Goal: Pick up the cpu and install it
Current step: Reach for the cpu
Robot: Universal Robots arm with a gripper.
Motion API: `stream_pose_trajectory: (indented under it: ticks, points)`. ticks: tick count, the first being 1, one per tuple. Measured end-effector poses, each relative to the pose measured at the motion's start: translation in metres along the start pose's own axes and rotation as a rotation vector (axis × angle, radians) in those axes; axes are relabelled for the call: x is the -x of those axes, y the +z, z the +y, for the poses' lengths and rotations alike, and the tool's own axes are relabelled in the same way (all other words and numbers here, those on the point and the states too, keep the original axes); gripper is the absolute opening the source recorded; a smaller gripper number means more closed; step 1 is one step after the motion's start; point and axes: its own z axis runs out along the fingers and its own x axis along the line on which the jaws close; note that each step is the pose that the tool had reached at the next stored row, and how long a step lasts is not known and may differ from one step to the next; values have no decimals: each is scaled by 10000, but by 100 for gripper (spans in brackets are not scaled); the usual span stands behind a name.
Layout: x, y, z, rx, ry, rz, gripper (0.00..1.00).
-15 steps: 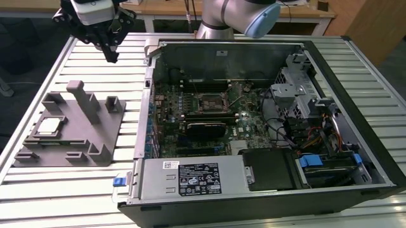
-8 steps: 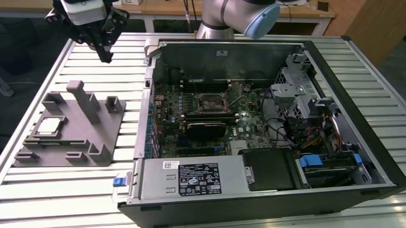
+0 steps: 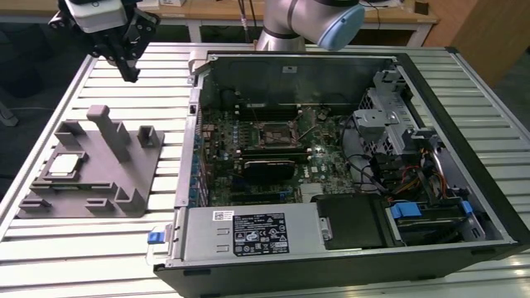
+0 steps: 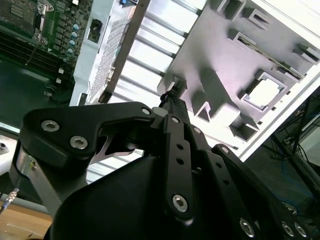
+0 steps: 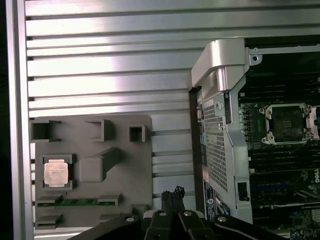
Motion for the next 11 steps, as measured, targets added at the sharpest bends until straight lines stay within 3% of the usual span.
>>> stream_pose_trajectory:
  ticks: [11]
  points:
    - [-151, -4, -13, 4, 0, 0, 11]
